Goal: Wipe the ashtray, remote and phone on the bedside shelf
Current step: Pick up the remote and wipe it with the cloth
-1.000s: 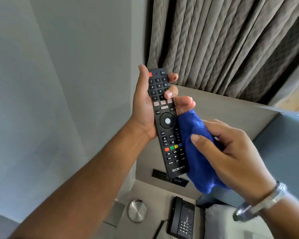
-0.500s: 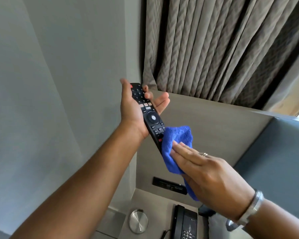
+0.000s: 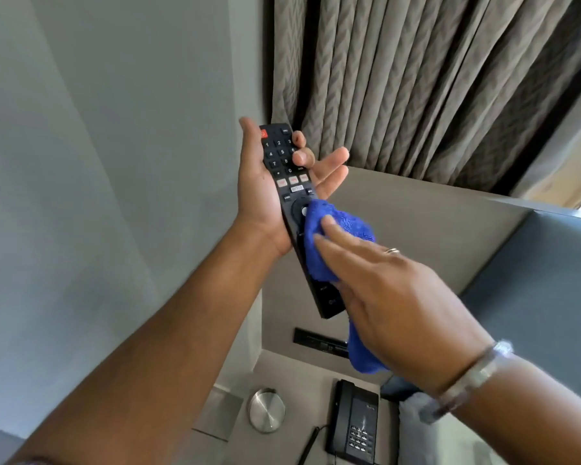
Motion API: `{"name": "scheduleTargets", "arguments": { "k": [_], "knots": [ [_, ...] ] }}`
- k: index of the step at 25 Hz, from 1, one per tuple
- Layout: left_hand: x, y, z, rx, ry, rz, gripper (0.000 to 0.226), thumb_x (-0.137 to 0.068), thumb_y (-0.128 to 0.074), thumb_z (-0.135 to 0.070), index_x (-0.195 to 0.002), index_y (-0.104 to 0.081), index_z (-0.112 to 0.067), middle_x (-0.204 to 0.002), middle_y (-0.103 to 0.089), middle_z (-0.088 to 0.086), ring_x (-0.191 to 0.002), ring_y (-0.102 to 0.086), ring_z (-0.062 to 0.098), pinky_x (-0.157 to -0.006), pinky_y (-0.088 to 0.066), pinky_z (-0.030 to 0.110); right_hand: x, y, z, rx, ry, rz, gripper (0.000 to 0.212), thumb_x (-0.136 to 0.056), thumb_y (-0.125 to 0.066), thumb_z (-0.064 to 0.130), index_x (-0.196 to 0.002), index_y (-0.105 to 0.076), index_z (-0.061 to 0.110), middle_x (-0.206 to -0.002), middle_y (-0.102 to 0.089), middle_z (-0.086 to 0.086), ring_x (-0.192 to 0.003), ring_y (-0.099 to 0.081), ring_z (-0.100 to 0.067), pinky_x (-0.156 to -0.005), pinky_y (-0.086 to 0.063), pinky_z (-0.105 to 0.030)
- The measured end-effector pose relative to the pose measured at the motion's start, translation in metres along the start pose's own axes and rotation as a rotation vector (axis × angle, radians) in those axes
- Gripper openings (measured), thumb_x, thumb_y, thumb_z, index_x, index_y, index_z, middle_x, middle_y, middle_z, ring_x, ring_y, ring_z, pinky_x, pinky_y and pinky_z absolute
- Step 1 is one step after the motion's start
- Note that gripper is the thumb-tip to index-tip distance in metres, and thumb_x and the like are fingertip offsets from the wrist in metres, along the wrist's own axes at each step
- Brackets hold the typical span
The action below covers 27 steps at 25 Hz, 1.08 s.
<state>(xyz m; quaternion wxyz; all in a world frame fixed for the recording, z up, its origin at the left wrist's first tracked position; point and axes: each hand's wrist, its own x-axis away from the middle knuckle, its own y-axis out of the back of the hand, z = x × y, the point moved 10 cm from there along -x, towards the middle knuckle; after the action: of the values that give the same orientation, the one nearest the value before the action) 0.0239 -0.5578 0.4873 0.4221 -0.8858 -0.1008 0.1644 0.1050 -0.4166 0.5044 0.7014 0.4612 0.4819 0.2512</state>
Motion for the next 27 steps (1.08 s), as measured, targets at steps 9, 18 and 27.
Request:
{"name": "scheduleTargets", "arguments": {
  "k": [9,18,27],
  "knots": [
    [-0.002,0.016,-0.004,0.003,0.028,-0.015,0.066,-0.088,-0.036,-0.077,-0.080,-0.056,-0.016,-0.057,-0.050,-0.005,-0.079,-0.072,0.030,-0.077,-0.060,0.042,0.024,0.001,-0.025,0.008,-0.099,0.100,0.044,-0.081,-0.049,0.009,-0.122,-0.064,0.011,-0.119,-0.070,-0.008,-0.101,-0.069,-0.027,-0.075,-0.057,-0.028],
    [0.026,-0.018,0.036,-0.165,0.101,0.159,0.070,-0.091,-0.034,-0.073,-0.104,-0.076,-0.018,-0.104,-0.076,0.005,-0.103,-0.070,0.020,-0.086,-0.057,0.033,-0.056,0.076,-0.004,-0.075,-0.104,-0.285,0.022,-0.090,-0.044,0.007,-0.097,-0.064,0.009,-0.084,-0.065,0.001,-0.073,-0.061,-0.018,-0.069,-0.045,-0.021],
    [0.003,0.003,-0.001,0.023,0.059,0.070,0.062,-0.089,-0.038,-0.074,-0.101,-0.059,-0.017,-0.095,-0.071,-0.002,-0.102,-0.070,0.029,-0.091,-0.055,0.046,0.000,-0.023,0.038,0.127,0.213,0.156,0.038,-0.075,-0.059,0.003,-0.111,-0.068,0.004,-0.121,-0.068,-0.009,-0.115,-0.061,-0.028,-0.098,-0.050,-0.035]
  ]
}}
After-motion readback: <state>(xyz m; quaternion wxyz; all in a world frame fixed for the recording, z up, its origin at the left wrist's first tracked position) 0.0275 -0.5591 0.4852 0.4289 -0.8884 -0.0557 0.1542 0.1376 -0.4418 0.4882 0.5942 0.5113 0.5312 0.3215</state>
